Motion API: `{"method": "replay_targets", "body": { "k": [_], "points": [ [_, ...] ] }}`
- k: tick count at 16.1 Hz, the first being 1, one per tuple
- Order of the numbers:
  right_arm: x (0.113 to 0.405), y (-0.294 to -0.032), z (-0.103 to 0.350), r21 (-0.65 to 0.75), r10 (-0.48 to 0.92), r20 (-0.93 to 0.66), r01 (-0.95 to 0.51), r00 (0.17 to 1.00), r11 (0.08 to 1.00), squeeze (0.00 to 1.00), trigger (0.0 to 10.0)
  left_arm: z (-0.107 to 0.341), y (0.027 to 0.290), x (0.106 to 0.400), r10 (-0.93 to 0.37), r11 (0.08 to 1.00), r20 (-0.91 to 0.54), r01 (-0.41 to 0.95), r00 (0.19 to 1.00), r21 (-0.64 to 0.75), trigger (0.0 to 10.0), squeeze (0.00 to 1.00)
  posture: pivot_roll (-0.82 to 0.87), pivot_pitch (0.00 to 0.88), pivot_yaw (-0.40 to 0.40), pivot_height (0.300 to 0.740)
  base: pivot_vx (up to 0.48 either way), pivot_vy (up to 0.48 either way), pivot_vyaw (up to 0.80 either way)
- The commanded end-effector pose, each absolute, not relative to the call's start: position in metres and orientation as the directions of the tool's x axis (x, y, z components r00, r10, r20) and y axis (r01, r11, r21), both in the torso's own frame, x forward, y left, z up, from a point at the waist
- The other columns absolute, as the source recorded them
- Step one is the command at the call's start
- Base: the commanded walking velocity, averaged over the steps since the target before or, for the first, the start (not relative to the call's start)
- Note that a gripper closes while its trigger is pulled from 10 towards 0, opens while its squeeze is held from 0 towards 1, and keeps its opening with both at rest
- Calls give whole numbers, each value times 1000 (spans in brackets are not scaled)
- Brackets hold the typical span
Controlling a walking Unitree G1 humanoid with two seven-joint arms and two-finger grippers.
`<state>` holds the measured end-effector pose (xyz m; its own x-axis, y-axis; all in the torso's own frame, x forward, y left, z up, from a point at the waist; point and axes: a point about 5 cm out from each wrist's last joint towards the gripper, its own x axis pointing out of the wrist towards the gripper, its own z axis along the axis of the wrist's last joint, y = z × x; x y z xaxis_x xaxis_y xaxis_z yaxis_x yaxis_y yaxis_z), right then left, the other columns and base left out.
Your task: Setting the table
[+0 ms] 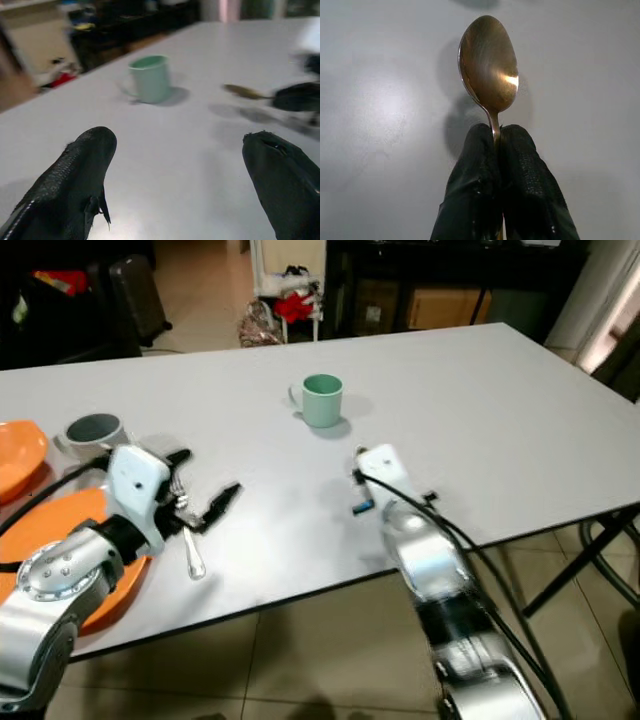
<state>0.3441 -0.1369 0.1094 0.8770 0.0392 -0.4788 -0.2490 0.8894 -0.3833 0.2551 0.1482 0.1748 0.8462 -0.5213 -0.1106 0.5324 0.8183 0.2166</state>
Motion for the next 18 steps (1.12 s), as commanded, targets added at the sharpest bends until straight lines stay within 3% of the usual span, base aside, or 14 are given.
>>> {"method": "replay_targets", "body": {
  "k": [1,9,18],
  "points": [
    [350,-133,112,-408,32,-462,-244,886,880,0,10000,173,149,254,-555,789,-140,573,820,221,10000,0,-42,73,7,740,0,0,0],
    [365,-85,108,-418,88,-464,-306,881,855,0,10000,166,162,231,-700,620,-289,757,653,207,10000,0,-31,57,0,740,0,0,0],
    [350,-83,94,-426,19,-532,-287,847,858,0,10000,167,163,230,-704,613,-291,761,648,211,10000,0,-30,36,-2,740,0,0,0]
  ]
}}
